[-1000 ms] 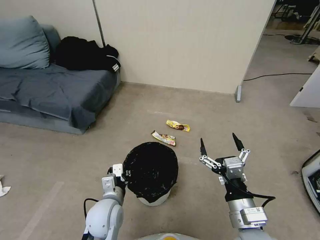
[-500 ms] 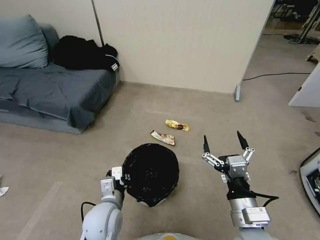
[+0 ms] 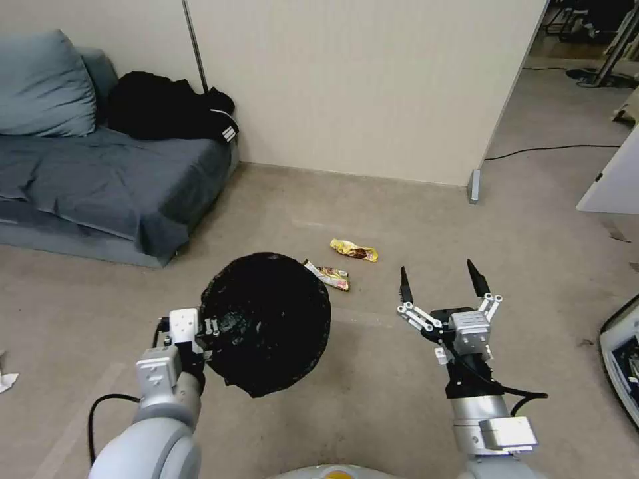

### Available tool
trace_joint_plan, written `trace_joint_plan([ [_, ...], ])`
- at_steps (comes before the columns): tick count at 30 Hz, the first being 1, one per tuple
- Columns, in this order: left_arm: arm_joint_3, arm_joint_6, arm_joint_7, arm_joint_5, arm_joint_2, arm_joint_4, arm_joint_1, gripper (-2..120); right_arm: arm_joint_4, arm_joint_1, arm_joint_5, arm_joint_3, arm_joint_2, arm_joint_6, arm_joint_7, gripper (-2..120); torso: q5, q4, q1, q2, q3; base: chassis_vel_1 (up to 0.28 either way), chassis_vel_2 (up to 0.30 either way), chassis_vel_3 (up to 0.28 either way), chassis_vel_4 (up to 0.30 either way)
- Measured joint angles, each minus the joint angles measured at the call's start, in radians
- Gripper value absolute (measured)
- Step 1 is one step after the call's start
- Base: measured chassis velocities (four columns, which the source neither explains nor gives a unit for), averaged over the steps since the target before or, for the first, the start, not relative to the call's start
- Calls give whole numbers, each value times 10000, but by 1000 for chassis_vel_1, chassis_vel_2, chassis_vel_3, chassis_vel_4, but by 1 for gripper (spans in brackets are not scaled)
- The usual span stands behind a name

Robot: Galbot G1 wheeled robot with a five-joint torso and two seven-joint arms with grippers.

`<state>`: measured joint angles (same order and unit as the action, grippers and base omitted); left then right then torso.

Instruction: Pick up the trash bin, then pick up the garbage from the floor and place it into the trash bin.

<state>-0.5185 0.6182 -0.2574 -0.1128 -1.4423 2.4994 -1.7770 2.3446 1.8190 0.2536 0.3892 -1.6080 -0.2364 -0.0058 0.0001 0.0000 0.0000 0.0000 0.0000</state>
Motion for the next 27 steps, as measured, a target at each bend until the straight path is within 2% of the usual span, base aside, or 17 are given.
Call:
trace_joint_plan([
  [4,18,-80,-80,288,153,-1,-438,1,-7,4,-3,2,0,-19,-22,100,0,1,0,0,0,0,0,0,0],
  [10,212,-286,1,1053,-298,-2,-623,1,-3,71,65,334,0,-140,-191,100,0,-1,0,0,0,0,0,0,0],
  [22,183,-387,52,1150,-464,-1,-595,1,-75,101,128,504,0,-239,-349,100,-1,-1,-1,0,-1,0,0,0,0],
  [27,184,-398,77,1169,-483,-1,-580,1,-144,91,164,500,0,-240,-365,100,0,0,-1,0,-1,-88,89,112,-86],
])
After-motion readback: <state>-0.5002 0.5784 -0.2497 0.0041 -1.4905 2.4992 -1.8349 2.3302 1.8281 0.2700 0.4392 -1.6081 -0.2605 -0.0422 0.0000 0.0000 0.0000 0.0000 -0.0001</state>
